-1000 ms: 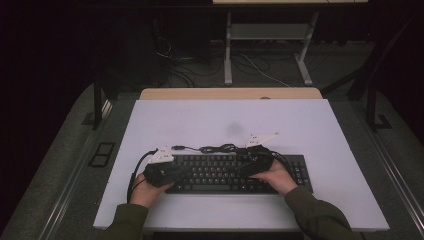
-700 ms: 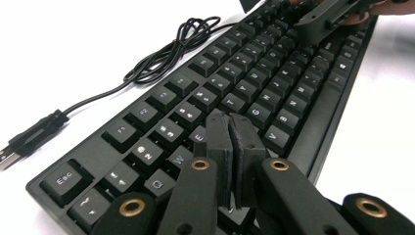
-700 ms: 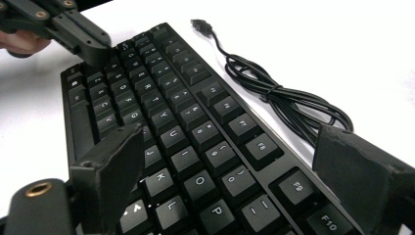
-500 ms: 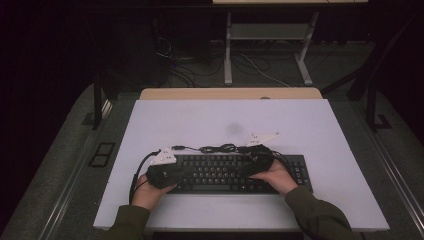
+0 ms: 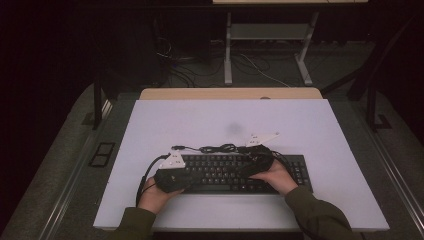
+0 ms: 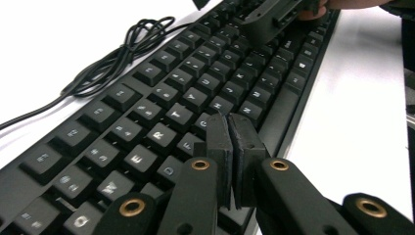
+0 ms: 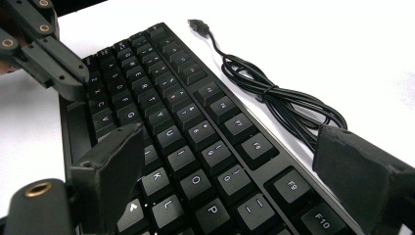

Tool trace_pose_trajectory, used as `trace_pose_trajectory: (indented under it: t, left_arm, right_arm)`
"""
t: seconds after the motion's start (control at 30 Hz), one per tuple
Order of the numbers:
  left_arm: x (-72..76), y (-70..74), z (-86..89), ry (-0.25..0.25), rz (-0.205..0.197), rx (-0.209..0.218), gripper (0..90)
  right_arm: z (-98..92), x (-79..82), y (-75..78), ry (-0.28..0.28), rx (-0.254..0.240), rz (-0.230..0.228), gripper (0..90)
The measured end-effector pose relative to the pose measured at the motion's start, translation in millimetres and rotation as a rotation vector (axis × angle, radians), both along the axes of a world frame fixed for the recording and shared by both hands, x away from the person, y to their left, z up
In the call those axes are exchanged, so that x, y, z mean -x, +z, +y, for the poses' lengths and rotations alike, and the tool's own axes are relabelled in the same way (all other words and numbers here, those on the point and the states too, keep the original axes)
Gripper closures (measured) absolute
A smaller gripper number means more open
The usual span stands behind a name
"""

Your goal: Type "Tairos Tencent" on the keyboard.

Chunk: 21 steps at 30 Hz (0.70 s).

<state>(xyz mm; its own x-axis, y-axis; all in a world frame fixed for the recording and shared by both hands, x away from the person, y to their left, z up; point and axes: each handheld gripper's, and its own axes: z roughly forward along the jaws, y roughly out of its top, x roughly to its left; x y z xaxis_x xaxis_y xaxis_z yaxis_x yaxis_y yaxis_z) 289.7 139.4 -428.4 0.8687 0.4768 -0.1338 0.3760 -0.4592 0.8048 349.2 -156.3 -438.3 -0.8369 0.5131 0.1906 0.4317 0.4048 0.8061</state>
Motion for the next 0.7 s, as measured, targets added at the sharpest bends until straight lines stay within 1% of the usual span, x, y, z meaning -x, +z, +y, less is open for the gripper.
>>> trace_pose_trajectory:
  t: [0.3, 0.63, 0.7]
  left_arm:
    - [2.9, -3.8, -9.4, -0.033, 0.016, -0.002, 86.8]
    - [4.1, -9.3, -16.6, -0.062, 0.034, -0.023, 86.9]
    - [3.9, -9.7, -16.6, -0.069, 0.032, -0.034, 86.9]
  right_arm:
    - [0.0, 0.3, 0.9, 0.003, 0.0, 0.0, 11.7]
    - [0.3, 0.3, 0.8, 0.005, 0.002, -0.002, 11.6]
    - [0.2, 0.3, 0.8, 0.004, 0.003, -0.002, 11.7]
